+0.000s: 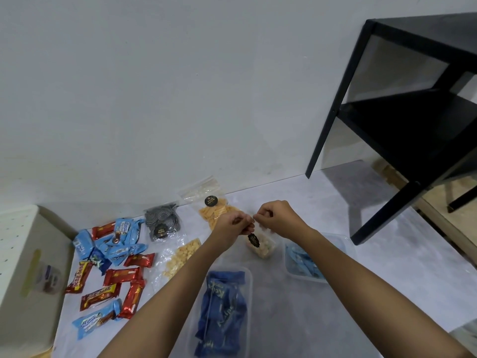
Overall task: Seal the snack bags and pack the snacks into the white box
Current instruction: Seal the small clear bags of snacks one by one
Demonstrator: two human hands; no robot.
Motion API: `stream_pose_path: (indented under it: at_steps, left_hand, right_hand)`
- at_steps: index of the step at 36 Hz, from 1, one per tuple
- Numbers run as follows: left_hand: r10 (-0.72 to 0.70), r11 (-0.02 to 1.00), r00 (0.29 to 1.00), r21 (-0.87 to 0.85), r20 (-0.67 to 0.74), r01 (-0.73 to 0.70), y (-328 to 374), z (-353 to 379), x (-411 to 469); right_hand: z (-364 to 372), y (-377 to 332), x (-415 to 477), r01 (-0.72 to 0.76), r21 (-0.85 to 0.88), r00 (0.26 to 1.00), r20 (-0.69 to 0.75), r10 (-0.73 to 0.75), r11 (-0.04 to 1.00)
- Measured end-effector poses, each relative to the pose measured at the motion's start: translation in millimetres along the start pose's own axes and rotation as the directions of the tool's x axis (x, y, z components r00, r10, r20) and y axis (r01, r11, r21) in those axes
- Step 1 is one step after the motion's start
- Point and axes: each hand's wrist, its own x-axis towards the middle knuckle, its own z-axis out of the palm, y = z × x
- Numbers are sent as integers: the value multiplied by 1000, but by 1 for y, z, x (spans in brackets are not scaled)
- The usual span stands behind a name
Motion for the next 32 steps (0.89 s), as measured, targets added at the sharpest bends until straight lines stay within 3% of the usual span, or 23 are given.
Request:
stream_pose_path:
  at_steps: [13, 19, 23, 25, 32]
  left_hand:
    - [7, 999, 994, 54, -114, -1, -1, -1, 7]
    - [4, 1000, 984, 18, -179, -1, 0, 4, 15]
    - [25, 999, 979, 31, -204, -19, 0, 7, 17]
    - [64, 997, 972, 59, -227, -52, -3, 8, 18]
    - [300, 914, 891, 371, -341, -166, -14, 6, 27]
  right_hand:
    - [-20, 14, -13, -111, 45, 970, 224, 99, 993]
    - [-24, 19, -16, -65, 106, 980, 194, 43, 992]
    - [-23, 22, -13, 42, -95, 978, 209, -22, 995]
    - [-23, 25, -8, 76, -105, 975, 215, -52, 992]
    - [-34, 37, 14, 193, -137, 981, 60, -186, 972]
